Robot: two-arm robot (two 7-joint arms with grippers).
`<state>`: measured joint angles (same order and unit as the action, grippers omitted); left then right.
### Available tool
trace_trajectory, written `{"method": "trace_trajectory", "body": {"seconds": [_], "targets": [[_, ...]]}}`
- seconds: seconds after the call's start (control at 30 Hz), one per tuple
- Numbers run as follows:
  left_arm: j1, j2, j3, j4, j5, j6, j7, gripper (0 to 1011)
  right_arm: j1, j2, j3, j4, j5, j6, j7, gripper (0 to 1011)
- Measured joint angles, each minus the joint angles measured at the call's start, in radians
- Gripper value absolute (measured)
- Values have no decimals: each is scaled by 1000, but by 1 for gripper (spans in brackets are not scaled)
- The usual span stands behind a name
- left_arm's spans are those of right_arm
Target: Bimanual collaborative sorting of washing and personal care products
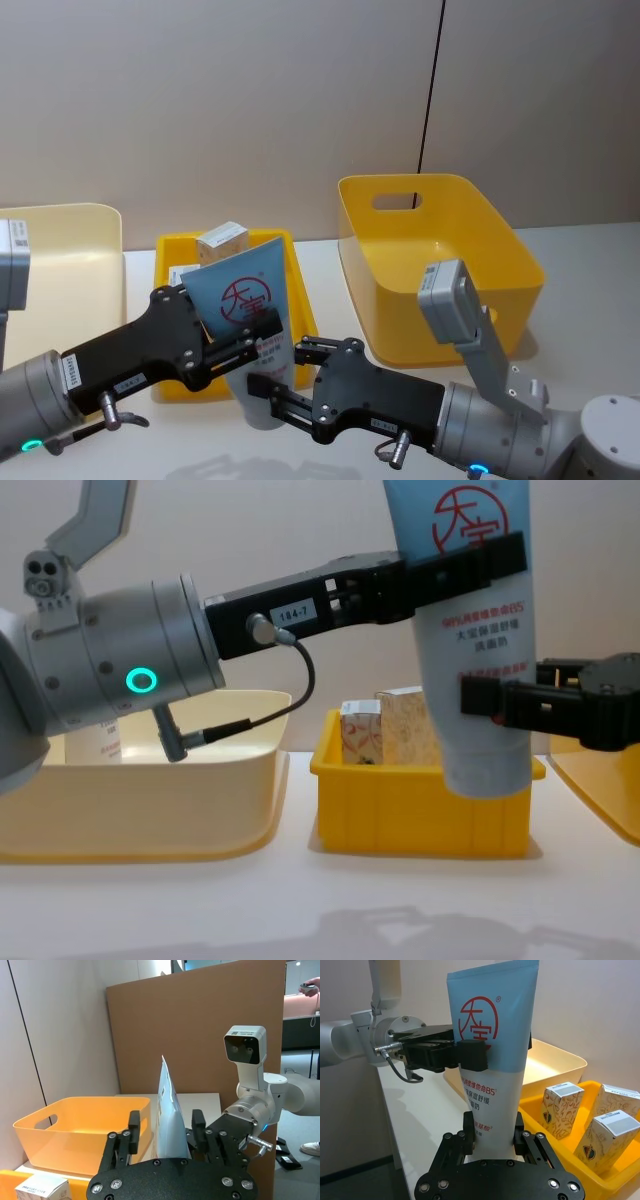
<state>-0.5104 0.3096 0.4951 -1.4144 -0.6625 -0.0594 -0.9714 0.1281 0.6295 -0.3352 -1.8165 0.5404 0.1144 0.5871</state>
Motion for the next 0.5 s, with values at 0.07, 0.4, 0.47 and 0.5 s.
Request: {"method": "trace_trajectory", "body": {"seconds": [0.07, 0.4, 0.47, 0.5], "targets": [[0, 0, 0, 0, 0, 0, 0, 648, 0, 0, 0, 0, 0, 0, 0, 429], [0, 0, 0, 0, 0, 0, 0, 960, -20, 12, 20, -11, 3, -7, -29, 429], [0, 0, 0, 0, 0, 0, 0, 1003, -31, 17, 31, -16, 5, -9, -44, 429], [0, 0, 0, 0, 0, 0, 0, 1003, -37, 19, 35, -18, 5, -10, -49, 429]]}}
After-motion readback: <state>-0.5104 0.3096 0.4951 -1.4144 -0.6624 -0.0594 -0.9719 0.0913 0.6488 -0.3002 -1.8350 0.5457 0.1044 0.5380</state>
